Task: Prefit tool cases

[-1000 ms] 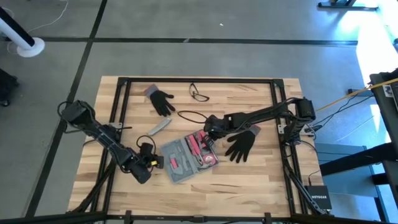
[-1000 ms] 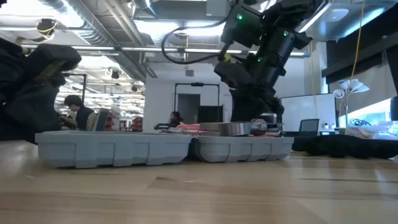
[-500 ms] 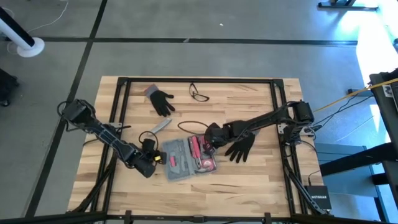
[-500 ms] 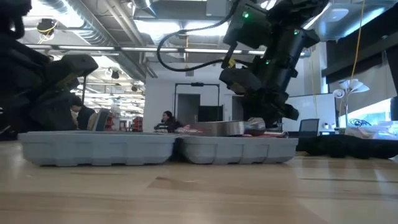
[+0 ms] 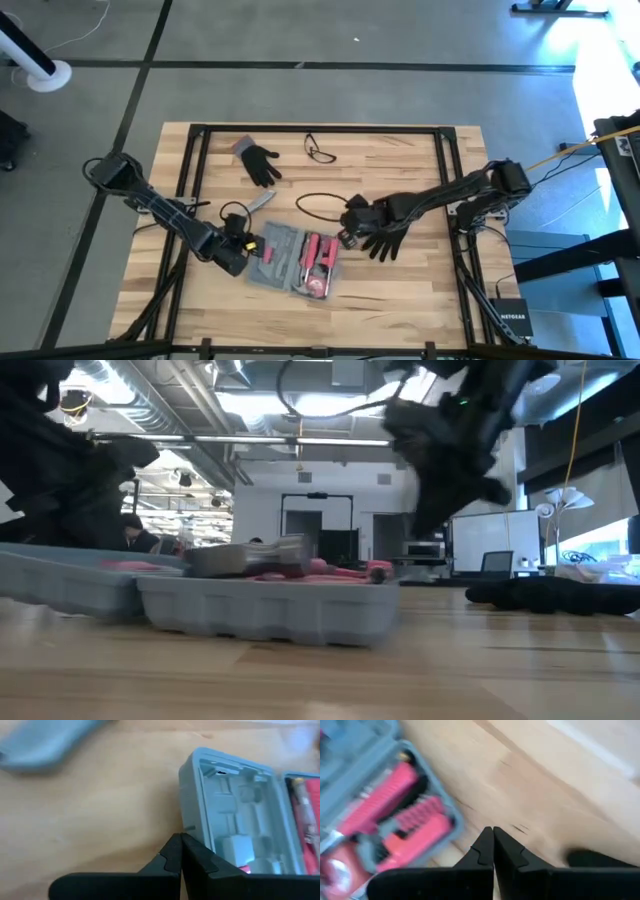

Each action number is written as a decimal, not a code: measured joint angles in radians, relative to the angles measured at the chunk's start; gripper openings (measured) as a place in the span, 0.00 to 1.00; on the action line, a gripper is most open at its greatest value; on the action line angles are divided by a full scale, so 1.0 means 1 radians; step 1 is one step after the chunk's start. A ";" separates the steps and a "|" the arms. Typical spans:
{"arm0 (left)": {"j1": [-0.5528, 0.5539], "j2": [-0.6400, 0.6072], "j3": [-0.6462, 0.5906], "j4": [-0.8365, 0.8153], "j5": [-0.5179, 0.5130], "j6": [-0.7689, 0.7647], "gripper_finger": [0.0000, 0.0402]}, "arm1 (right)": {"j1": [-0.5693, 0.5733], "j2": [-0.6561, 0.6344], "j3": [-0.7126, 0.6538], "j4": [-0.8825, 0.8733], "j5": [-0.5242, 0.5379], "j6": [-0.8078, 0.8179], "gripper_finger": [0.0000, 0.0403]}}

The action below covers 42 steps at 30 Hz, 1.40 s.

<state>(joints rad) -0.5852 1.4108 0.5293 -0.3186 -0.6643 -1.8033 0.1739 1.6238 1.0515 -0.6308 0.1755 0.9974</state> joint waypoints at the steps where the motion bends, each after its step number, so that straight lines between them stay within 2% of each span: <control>1: -0.003 0.008 0.000 0.033 0.001 0.003 0.00 | 0.000 -0.011 0.000 -0.063 -0.013 -0.014 0.00; 4: -0.011 0.028 0.000 0.107 0.006 0.029 0.00 | 0.012 -0.027 -0.011 -0.223 -0.031 -0.031 0.00; 7: -0.024 0.041 0.001 0.126 0.007 0.031 0.00 | 0.026 -0.038 -0.083 -0.257 -0.068 0.013 0.00; 11: -0.024 0.042 0.001 0.101 0.012 0.022 0.00 | 0.027 -0.060 -0.207 -0.159 -0.150 0.111 0.00; 16: -0.025 0.041 0.001 0.096 0.016 0.008 0.00 | 0.033 -0.072 -0.309 -0.021 -0.118 0.162 0.00; 23: -0.025 0.041 0.001 0.096 0.033 -0.035 0.00 | -0.213 -0.067 -0.411 0.249 0.022 0.046 0.00; 27: -0.025 0.041 0.001 0.094 0.040 -0.054 0.00 | -0.385 -0.049 -0.413 0.498 0.034 -0.074 0.00; 31: -0.022 0.041 0.001 0.095 0.040 -0.053 0.00 | -0.521 -0.021 -0.345 0.625 0.030 -0.090 0.00; 35: -0.021 0.041 0.001 0.088 0.040 -0.047 0.00 | -0.591 0.002 -0.274 0.656 0.018 -0.142 0.00; 37: -0.021 0.041 0.001 0.088 0.040 -0.047 0.00 | -0.603 -0.012 -0.234 0.682 -0.025 -0.209 0.00; 42: -0.033 0.040 0.008 0.090 0.056 0.016 0.00 | -0.579 -0.100 -0.144 0.502 -0.080 -0.354 0.00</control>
<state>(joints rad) -0.6180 1.4505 0.5375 -0.2289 -0.6082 -1.7869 -0.4052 1.5235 0.9072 -0.1283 0.0952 0.6438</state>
